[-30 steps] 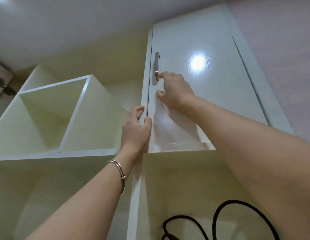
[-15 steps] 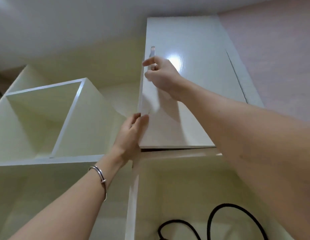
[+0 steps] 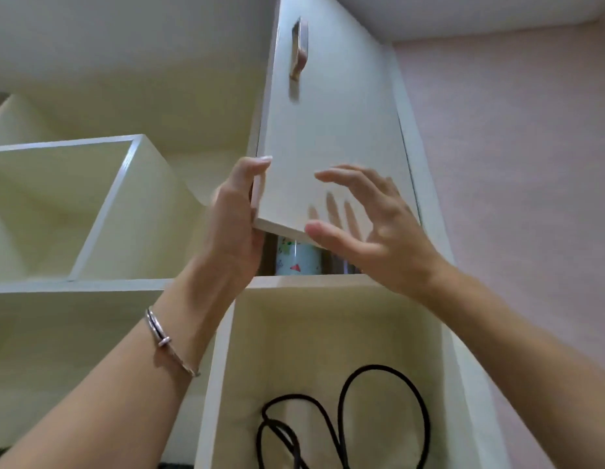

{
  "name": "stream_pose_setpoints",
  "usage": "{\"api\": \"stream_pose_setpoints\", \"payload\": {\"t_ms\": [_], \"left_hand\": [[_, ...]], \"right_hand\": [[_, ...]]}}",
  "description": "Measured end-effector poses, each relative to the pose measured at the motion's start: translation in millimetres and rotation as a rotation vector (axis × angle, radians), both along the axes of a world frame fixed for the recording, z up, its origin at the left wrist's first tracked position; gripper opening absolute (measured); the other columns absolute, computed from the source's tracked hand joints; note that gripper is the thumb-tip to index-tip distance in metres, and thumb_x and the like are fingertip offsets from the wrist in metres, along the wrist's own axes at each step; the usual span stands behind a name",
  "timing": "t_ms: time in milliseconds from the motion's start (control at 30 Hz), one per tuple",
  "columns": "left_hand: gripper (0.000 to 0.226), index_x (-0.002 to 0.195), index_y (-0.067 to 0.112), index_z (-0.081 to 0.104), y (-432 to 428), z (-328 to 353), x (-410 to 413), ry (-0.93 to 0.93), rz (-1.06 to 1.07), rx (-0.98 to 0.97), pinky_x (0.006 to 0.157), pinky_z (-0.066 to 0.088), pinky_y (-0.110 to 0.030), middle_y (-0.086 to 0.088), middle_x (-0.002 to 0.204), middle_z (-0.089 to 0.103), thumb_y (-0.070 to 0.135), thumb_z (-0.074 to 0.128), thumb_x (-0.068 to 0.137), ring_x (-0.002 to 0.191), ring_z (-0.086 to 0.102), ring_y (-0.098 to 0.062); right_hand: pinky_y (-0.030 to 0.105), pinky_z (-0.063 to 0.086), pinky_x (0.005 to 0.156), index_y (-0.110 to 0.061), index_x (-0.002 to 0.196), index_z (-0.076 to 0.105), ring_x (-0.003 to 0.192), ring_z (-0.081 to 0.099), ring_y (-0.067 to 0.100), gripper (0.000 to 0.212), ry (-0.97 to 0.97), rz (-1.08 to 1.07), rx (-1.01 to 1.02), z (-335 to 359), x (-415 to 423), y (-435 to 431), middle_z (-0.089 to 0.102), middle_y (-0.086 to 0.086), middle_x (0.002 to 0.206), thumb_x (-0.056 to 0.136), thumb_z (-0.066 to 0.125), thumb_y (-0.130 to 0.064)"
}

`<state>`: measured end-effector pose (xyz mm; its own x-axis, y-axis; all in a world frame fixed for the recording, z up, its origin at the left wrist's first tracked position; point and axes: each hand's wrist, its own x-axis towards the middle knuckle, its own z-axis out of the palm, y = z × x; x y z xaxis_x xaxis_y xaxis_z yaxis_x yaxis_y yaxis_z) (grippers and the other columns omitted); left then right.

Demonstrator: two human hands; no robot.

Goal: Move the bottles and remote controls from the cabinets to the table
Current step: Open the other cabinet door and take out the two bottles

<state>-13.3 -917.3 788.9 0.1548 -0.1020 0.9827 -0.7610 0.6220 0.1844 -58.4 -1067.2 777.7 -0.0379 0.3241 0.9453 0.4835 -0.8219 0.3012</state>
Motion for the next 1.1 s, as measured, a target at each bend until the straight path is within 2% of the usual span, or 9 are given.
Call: {"api": "stream_pose_setpoints", "payload": {"t_ms": [133,233,333,400,467,600,700,900,1100], "left_hand": [[0.02,0.077,0.015,0.06,-21,0,-23,-0.048,-0.105,0.027,0.072,0.04,-0.031,-0.002,0.073,0.057,0.027,0.045,0.083,0.071,0.052,-0.017],[0.028,0.086,0.013,0.068,-42,-3,-45,-0.097,-0.143,0.013,0.063,0.043,-0.02,0.009,0.066,0.06,0.025,0.043,0.087,0.063,0.057,-0.005],[0.046,0.128,0.022,0.054,-64,-5,-64,-0.179,-0.022,0.108,0.083,0.045,-0.023,0.012,0.11,0.067,0.031,0.043,0.084,0.101,0.062,-0.005],[0.053,0.132,0.031,0.05,-79,-5,-73,-0.195,0.02,0.152,0.099,0.042,-0.029,0.014,0.13,0.058,0.034,0.047,0.079,0.122,0.052,-0.004],[0.053,0.133,0.035,0.049,-93,-6,-80,-0.204,0.033,0.148,0.107,0.037,-0.033,0.016,0.136,0.054,0.035,0.049,0.08,0.127,0.047,-0.001],[0.045,0.13,0.041,0.046,-115,-9,-88,-0.21,0.007,0.133,0.108,0.034,-0.024,0.017,0.141,0.046,0.037,0.052,0.086,0.131,0.04,0.001],[0.049,0.129,0.045,0.044,-125,-9,-92,-0.231,0.062,0.125,0.11,0.031,-0.027,0.017,0.144,0.041,0.044,0.05,0.081,0.135,0.035,-0.001],[0.051,0.131,0.043,0.043,-122,-6,-92,-0.232,0.107,0.143,0.113,0.031,-0.033,0.015,0.143,0.042,0.046,0.049,0.081,0.135,0.036,-0.003],[0.024,0.113,0.029,0.058,-105,-13,-85,-0.21,0.2,0.125,0.102,0.045,-0.029,0.013,0.12,0.061,0.031,0.055,0.09,0.114,0.057,0.0]], "right_hand": [[0.028,0.032,0.097,-0.045,0.13,0.023,0.122,0.029,0.004,0.073,-0.003,-0.054,-0.001,-24,-5,-31,0.035,-0.015,0.138,0.066,0.056,-0.058],[0.032,0.047,0.091,-0.038,0.13,0.029,0.115,0.045,0.009,0.069,-0.073,0.06,0.083,-20,-19,-42,0.039,-0.017,0.126,0.072,0.066,-0.039],[0.031,0.057,0.083,-0.044,0.125,0.035,0.107,0.055,0.006,0.067,-0.077,0.136,0.138,-19,-34,-54,0.048,-0.017,0.12,0.072,0.069,-0.019],[0.015,0.057,0.073,-0.054,0.113,0.032,0.097,0.056,-0.011,0.071,-0.048,0.196,0.169,-20,-44,-63,0.049,-0.037,0.107,0.074,0.069,-0.008],[0.007,0.054,0.068,-0.052,0.107,0.033,0.093,0.053,-0.021,0.069,-0.024,0.226,0.17,-21,-51,-73,0.046,-0.051,0.096,0.074,0.068,-0.002],[0.003,0.049,0.067,-0.051,0.113,0.032,0.091,0.056,-0.022,0.074,0.035,0.26,0.179,-20,-59,-88,0.051,-0.051,0.094,0.072,0.069,-0.001],[0.01,0.052,0.072,-0.051,0.12,0.03,0.095,0.06,-0.013,0.081,0.081,0.295,0.197,-19,-61,-97,0.056,-0.042,0.097,0.073,0.069,0.002],[0.026,0.056,0.083,-0.056,0.113,0.031,0.092,0.06,-0.013,0.075,0.055,0.274,0.219,-19,-56,-96,0.053,-0.047,0.093,0.067,0.068,-0.009],[0.003,0.048,0.068,-0.04,0.121,0.034,0.084,0.055,-0.021,0.068,0.001,0.251,0.267,-23,-54,-88,0.054,-0.04,0.084,0.069,0.069,-0.014]]}}
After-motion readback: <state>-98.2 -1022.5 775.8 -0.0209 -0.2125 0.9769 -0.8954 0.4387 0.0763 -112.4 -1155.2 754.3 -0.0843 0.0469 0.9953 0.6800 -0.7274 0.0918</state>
